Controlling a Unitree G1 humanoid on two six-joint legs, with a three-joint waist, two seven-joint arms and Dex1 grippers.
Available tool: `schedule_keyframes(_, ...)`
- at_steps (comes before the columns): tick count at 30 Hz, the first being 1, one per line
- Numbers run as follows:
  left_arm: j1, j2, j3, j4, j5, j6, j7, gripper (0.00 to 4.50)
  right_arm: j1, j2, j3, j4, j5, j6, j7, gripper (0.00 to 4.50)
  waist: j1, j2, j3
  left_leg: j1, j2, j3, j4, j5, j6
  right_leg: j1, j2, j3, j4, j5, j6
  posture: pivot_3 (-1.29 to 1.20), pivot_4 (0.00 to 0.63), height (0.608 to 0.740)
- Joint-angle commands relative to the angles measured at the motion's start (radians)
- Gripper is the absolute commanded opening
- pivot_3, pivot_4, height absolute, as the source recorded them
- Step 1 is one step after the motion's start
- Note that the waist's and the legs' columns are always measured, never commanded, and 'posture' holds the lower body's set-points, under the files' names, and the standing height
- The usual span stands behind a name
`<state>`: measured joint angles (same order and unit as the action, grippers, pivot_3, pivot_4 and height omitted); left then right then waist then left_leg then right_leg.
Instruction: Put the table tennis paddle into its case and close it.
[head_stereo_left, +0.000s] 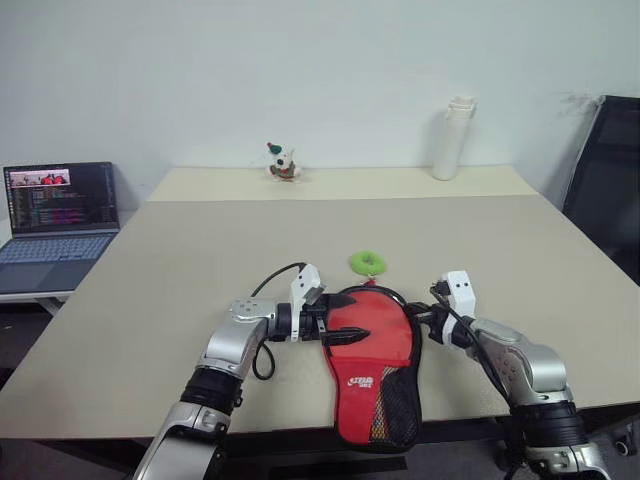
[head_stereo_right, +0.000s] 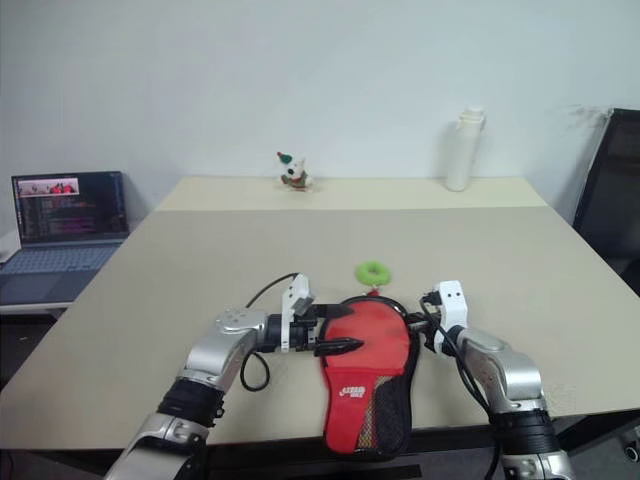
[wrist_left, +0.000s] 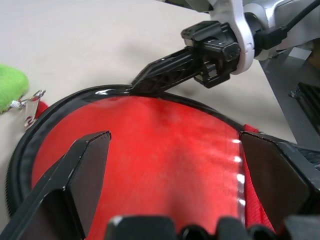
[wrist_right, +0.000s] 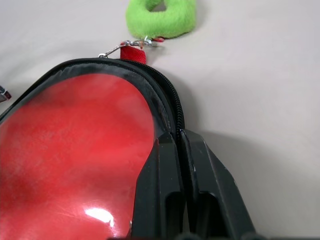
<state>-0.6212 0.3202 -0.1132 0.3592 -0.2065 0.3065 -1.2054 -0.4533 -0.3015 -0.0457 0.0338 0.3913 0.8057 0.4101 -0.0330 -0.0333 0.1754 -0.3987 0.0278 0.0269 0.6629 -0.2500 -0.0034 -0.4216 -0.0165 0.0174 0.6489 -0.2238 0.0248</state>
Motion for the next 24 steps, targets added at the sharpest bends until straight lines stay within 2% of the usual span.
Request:
schedule_keyframes(1, 0.001, 0.008, -0.002, -0.046, -0.023, 0.002, 0.011, 4.5, -0.044, 0.012, 0.013, 0.003, -0.001, -0.023, 0.022, 0.03, 0.0, 0.0, 0.0, 0.0, 0.0, 0.0, 0.0, 0.0, 0.0, 0.0, 0.0, 0.0, 0.0, 0.0, 0.0, 0.0, 0.15, 0.74)
schedule_keyframes(24, 0.014, 0.01, -0.02, -0.054, -0.028, 0.003, 0.025, 4.5, -0.105, 0.028, 0.036, 0.077, -0.047, -0.051, 0.048, 0.03, 0.0, 0.0, 0.0, 0.0, 0.0, 0.0, 0.0, 0.0, 0.0, 0.0, 0.0, 0.0, 0.0, 0.0, -0.001, 0.0, 0.15, 0.74)
